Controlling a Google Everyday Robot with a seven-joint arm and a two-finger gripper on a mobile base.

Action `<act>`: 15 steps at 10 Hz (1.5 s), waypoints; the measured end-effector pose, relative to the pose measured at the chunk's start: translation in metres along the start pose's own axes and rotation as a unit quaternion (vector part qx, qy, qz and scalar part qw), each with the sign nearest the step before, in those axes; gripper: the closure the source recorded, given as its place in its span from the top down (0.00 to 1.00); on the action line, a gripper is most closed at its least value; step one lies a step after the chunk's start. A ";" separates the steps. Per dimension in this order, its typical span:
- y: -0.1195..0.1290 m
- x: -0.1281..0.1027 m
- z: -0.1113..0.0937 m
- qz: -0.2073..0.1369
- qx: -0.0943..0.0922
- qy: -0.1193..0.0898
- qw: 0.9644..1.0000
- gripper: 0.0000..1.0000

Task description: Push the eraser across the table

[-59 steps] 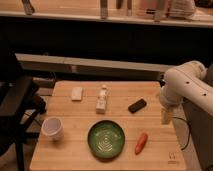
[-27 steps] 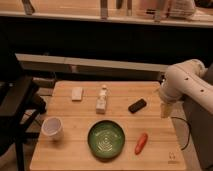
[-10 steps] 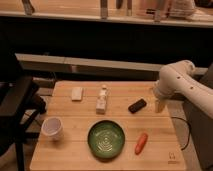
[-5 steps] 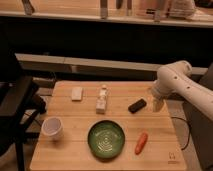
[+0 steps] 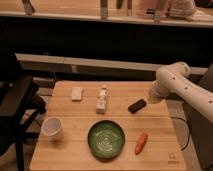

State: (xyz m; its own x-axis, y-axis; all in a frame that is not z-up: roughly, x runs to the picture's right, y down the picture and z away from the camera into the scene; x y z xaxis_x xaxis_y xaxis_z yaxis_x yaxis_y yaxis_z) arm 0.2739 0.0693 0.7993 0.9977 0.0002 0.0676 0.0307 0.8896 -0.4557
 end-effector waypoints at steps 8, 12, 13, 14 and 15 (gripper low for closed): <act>-0.010 0.014 0.046 -0.004 0.001 0.003 1.000 0.03; -0.010 0.022 0.075 -0.006 -0.008 0.006 1.000 0.03; -0.012 0.023 0.077 -0.007 -0.007 0.006 1.000 0.03; -0.013 0.024 0.079 -0.006 -0.008 0.006 1.000 0.03; -0.013 0.026 0.084 -0.006 -0.011 0.007 1.000 0.03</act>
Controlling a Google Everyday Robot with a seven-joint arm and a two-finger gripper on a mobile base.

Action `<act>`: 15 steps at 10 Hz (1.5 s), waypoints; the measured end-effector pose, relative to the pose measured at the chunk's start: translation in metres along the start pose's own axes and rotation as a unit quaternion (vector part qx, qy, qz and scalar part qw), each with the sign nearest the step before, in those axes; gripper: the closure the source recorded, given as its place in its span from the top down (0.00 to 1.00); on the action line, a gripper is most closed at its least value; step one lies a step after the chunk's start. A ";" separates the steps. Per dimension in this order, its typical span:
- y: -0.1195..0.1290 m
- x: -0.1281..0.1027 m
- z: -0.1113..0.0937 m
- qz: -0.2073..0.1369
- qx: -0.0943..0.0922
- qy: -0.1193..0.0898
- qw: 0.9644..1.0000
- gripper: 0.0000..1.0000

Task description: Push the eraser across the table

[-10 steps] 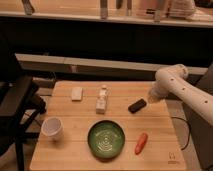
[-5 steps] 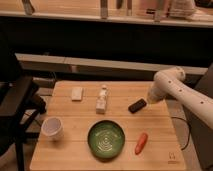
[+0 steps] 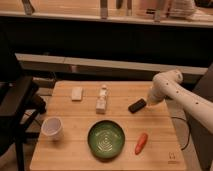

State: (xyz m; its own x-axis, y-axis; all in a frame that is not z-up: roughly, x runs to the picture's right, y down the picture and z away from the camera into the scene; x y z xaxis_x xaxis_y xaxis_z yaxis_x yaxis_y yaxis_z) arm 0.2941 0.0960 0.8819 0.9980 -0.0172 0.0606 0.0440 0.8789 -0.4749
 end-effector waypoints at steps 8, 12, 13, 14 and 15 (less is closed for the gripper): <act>-0.009 0.003 0.034 -0.006 0.000 0.000 1.000 0.03; -0.017 -0.004 0.033 -0.018 0.006 0.004 1.000 0.03; -0.018 -0.006 0.036 -0.022 0.007 0.004 1.000 0.03; -0.019 -0.006 0.039 -0.027 0.009 0.005 1.000 0.03; -0.019 -0.007 0.040 -0.031 0.009 0.007 0.999 0.03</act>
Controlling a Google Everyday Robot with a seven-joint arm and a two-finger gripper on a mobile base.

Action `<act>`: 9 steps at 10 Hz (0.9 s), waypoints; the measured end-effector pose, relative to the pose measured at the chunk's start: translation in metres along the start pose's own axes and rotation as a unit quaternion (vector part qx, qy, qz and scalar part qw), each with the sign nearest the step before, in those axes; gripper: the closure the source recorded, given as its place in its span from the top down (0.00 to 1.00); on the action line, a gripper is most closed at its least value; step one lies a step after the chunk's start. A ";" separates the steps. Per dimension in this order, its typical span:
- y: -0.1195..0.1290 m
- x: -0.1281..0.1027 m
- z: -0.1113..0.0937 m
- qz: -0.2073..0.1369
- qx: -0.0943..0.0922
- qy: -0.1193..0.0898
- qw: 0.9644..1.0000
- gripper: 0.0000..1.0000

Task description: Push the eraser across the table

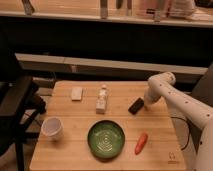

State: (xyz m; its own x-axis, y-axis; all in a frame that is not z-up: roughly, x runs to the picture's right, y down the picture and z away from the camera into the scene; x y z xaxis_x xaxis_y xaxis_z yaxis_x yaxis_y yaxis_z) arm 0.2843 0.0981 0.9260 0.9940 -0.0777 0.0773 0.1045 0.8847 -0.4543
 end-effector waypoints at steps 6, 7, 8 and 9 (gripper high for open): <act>-0.013 -0.014 0.007 -0.021 0.009 0.004 1.000 0.03; -0.015 -0.014 0.007 -0.023 0.010 0.004 1.000 0.03; -0.015 -0.015 0.007 -0.027 0.008 0.004 1.000 0.03; -0.014 -0.017 0.007 -0.032 0.005 0.005 0.999 0.03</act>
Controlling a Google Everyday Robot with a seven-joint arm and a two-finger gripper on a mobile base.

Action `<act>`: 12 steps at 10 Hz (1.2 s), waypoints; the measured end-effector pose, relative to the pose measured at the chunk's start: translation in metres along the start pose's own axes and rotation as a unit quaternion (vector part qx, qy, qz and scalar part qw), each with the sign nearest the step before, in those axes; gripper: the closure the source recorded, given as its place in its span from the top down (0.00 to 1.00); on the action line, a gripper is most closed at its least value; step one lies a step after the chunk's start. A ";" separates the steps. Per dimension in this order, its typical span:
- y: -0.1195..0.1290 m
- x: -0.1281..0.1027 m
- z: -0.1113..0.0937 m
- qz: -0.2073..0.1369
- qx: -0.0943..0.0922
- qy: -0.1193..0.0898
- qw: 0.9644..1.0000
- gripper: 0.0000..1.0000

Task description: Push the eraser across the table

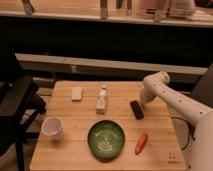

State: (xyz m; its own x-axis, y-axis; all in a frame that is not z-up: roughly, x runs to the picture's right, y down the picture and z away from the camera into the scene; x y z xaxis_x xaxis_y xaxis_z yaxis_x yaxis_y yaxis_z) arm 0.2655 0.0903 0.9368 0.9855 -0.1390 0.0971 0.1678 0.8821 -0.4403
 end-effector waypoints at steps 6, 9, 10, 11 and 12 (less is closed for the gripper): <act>-0.011 -0.022 0.000 -0.022 -0.005 -0.002 1.000 0.03; -0.011 -0.034 0.002 -0.033 -0.009 -0.001 0.999 0.03; -0.012 -0.036 0.004 -0.031 -0.009 -0.004 0.999 0.03; -0.012 -0.031 0.005 -0.029 -0.009 -0.003 1.000 0.03; -0.012 -0.034 0.007 -0.036 -0.014 -0.004 0.999 0.03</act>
State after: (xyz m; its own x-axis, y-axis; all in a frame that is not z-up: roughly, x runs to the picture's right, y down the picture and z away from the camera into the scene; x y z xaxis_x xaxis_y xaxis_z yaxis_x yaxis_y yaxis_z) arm 0.2294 0.0877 0.9446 0.9707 -0.1979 0.1366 0.2389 0.8571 -0.4564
